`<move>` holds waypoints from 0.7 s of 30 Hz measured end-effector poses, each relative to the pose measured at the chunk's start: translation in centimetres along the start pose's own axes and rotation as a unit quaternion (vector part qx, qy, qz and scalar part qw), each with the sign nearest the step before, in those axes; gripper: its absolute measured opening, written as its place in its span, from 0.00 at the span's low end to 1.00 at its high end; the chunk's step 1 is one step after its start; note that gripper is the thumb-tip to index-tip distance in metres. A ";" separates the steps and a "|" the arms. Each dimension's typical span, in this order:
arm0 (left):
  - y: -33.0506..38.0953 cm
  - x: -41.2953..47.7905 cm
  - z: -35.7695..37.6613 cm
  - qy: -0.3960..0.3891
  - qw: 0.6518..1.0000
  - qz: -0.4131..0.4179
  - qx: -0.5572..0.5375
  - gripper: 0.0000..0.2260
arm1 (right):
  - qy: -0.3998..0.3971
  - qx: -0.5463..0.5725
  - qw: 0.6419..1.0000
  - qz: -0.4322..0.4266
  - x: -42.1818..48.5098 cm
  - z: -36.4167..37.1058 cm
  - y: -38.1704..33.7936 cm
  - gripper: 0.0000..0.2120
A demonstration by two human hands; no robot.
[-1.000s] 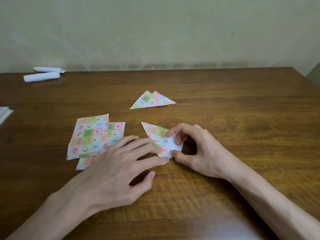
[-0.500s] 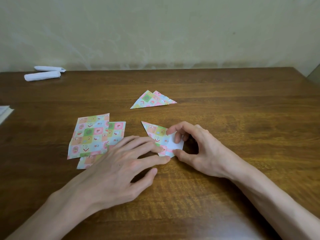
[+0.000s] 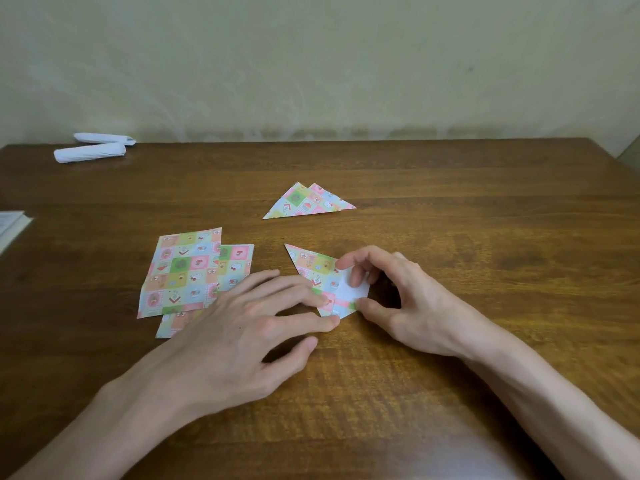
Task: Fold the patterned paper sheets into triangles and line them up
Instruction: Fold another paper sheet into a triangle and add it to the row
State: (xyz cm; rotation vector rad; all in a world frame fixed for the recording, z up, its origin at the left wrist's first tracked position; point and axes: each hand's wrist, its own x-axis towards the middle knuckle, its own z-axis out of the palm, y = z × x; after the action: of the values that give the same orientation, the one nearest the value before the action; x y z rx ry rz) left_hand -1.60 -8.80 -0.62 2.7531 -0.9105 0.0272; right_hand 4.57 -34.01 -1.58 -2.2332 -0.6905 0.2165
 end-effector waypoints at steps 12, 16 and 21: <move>0.3 -0.2 0.4 -0.016 1.000 -0.010 0.006 0.20 | 0.002 0.034 0.999 -0.012 0.2 -0.1 1.0 0.23; 0.1 -0.1 0.6 0.000 1.000 0.002 0.001 0.19 | 0.094 0.067 0.993 -0.002 0.5 -0.2 0.6 0.21; 0.2 0.2 1.0 0.038 0.997 0.048 -0.044 0.14 | 0.162 -0.049 0.985 0.017 0.4 -0.6 1.2 0.18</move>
State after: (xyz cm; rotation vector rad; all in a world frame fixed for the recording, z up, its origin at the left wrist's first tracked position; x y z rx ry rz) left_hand -1.63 -9.26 -1.55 2.6074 -0.9989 0.1062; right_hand 5.60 -34.84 -2.03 -2.3014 -0.4959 -0.1656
